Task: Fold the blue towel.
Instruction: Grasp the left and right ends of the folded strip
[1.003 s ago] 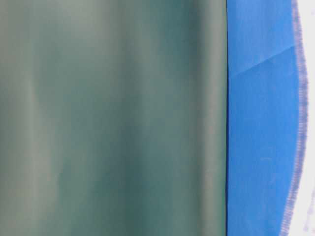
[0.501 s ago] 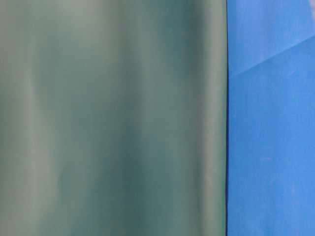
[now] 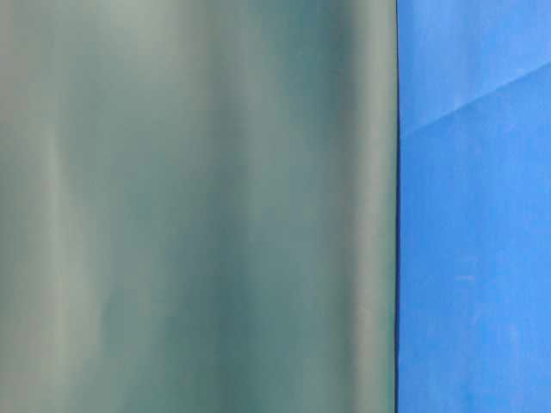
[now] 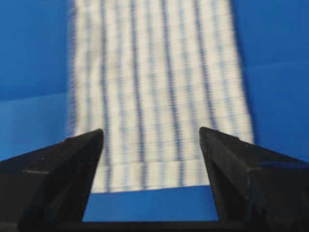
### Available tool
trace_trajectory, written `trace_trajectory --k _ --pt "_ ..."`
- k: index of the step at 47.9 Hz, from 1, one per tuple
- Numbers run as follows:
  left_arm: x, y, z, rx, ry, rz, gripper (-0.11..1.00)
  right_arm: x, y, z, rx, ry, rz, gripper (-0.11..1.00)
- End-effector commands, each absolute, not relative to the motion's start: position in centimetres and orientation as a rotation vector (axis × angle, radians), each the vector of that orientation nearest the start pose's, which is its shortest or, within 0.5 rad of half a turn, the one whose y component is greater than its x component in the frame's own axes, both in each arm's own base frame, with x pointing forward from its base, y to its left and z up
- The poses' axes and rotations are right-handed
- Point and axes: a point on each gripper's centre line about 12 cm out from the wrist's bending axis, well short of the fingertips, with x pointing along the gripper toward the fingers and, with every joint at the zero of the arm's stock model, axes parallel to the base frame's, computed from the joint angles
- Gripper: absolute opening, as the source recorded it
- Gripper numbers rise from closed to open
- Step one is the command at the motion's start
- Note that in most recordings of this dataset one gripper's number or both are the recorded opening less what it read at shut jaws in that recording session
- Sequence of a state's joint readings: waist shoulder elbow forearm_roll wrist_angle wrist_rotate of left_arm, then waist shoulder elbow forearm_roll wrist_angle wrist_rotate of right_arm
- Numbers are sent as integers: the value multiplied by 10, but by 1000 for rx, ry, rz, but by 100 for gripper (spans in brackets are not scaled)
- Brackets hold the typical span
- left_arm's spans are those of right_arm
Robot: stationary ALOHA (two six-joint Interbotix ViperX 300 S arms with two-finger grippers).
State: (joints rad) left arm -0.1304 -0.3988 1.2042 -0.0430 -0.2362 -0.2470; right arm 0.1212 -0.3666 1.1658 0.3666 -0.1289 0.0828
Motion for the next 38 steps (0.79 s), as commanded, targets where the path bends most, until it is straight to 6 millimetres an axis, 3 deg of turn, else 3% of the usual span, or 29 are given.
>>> trace_trajectory --k 1,15,30,35,38 --pt "252 -22 152 -246 556 -1 63 252 15 143 372 656 -109 83" --pt "260 2 128 -212 640 83 63 255 -9 123 364 703 -206 82" --pt "270 5 93 -205 756 104 61 260 -15 93 343 743 -253 81" --pt "274 5 85 -205 782 107 55 261 -15 86 338 764 -257 74" --pt "275 5 80 -205 802 109 45 262 -15 84 337 772 -258 65"
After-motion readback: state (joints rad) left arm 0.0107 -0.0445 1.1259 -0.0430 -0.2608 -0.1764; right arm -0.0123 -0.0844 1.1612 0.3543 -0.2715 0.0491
